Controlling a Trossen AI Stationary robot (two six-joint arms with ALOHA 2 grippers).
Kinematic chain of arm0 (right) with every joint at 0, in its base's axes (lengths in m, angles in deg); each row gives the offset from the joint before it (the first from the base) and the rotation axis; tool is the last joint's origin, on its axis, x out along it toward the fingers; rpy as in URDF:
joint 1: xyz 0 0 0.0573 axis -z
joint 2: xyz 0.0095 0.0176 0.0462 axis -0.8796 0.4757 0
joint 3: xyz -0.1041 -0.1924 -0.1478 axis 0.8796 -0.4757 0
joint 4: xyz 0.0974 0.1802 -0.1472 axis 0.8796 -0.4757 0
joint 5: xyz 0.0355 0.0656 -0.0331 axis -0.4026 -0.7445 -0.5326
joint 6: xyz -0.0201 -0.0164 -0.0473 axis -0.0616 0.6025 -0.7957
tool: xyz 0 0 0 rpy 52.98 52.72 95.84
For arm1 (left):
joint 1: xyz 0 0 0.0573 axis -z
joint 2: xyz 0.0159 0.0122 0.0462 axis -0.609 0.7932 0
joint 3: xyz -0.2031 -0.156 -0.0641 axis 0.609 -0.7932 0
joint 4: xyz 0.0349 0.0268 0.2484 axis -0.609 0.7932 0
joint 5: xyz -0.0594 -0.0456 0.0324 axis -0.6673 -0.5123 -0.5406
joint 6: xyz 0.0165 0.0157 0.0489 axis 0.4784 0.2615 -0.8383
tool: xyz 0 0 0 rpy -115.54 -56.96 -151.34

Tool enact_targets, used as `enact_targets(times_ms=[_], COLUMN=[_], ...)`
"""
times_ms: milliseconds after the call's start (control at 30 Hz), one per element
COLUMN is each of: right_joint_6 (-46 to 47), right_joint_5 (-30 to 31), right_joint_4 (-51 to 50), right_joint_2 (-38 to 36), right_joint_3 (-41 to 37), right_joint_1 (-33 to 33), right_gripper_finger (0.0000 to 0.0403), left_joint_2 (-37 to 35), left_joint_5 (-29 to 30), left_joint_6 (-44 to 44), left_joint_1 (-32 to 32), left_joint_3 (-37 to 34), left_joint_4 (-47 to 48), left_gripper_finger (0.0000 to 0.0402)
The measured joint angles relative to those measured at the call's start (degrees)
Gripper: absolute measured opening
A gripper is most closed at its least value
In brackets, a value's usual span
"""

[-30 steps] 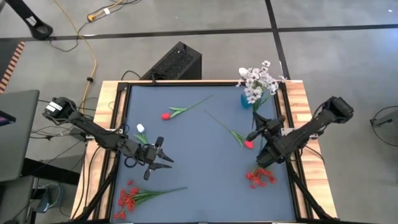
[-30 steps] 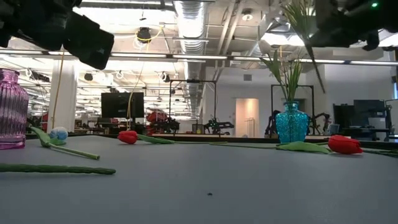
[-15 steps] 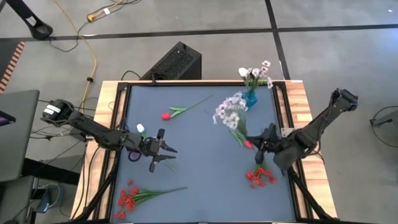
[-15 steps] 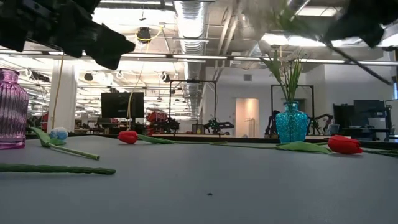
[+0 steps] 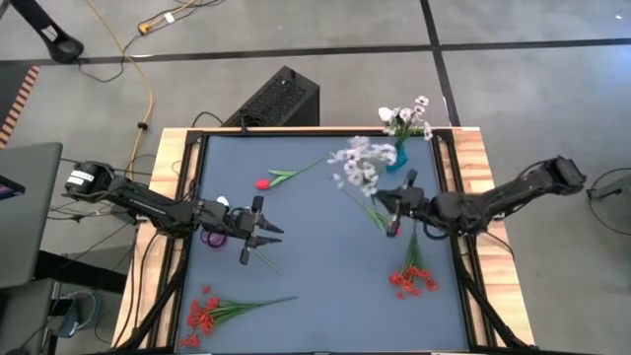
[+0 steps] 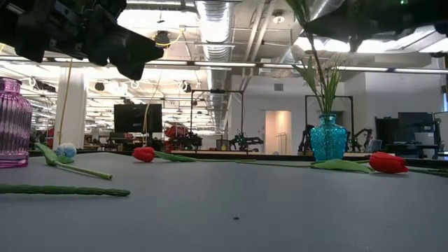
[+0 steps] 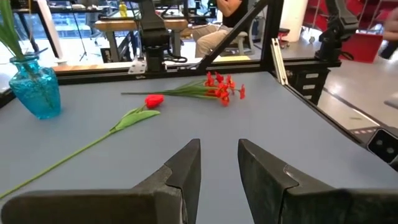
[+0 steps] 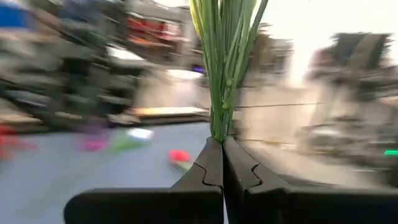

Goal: Sort flowers into vase by color
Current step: Put the white flowers into the blue vase

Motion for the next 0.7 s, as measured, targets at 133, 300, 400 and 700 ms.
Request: enact_targets(times_ms=[133,300,400,700], right_joint_6=[-9.2,-12.5,-16.6,-16.4], right_joint_5=[8.0,5.0,-2.6,-11.4], right_joint_4=[1.1,17.0,31.8,36.1], right_joint_2=[-1.6,-3.1,-3.4,-1.7], right_joint_3=[-0.2,-8.2,-13.8,-16.8], right_joint_1=[2.0,10.7,16.4,28.9], right_gripper_finger=[0.0017,0.0017,0.0017,0.0017], left_joint_2=[0.0,0.0,0.0,0.0], left_joint_5=[-0.1,-0.1,-0.1,-0.4], left_joint_6=[-0.4,-1.3,-1.1,-1.3], left_joint_1=[0.0,0.0,0.0,0.0], left_joint_3=[0.0,0.0,0.0,0.0], left_joint_4=[0.2,0.2,0.2,0.1], left_gripper_finger=[0.0096,0.0096,0.0096,0.0096])
